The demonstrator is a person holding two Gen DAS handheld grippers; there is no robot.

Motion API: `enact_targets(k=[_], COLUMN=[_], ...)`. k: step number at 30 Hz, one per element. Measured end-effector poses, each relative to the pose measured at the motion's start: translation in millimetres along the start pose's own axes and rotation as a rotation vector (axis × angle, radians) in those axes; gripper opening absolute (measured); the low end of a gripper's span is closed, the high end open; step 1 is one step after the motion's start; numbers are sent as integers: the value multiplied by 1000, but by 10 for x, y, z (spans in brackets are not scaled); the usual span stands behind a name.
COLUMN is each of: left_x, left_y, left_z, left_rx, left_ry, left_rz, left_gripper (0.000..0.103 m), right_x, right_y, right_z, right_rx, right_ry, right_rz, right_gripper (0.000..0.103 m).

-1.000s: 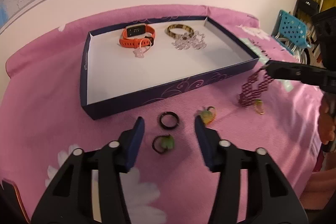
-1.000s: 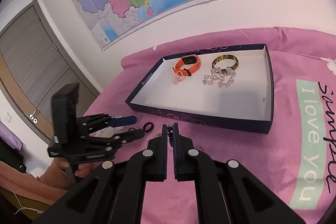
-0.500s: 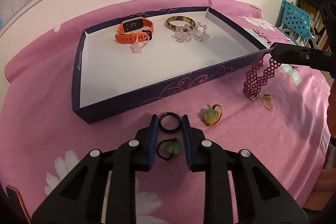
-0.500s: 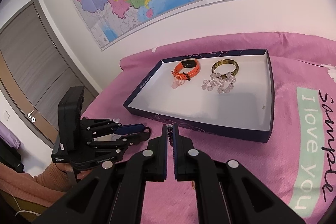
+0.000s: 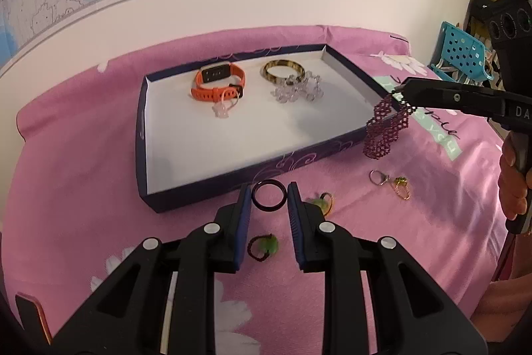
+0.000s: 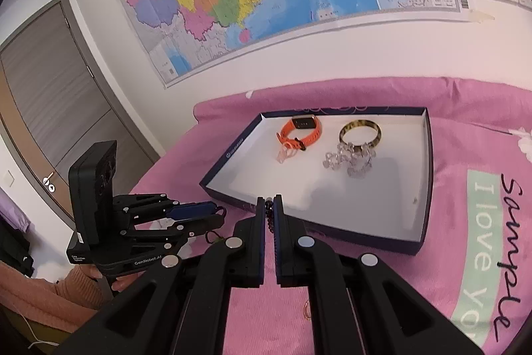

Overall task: Organize jewelry
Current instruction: 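Lift the red beaded bracelet with the right tool while the left tool reaches for the black ring, then carry the black ring with the left tool while the right tool carries the red bracelet over the box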

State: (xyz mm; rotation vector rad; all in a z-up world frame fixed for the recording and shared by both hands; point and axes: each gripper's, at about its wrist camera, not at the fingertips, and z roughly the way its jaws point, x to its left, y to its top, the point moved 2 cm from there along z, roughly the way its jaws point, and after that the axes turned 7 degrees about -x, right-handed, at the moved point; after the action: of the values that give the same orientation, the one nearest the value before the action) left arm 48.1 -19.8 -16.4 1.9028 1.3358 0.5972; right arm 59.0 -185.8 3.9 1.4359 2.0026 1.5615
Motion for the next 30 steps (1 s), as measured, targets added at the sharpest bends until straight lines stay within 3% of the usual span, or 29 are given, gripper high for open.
enact_targets(k=[30], left_x=[83], left_y=[404], left_z=[91], left_rx=[-55], left_ry=[22], left_rz=[-12], left_gripper=[23], right_x=[-150], right_y=[339], right_z=[232], right_rx=[-36], right_ry=[8], right_rz=[41], right_gripper=[3])
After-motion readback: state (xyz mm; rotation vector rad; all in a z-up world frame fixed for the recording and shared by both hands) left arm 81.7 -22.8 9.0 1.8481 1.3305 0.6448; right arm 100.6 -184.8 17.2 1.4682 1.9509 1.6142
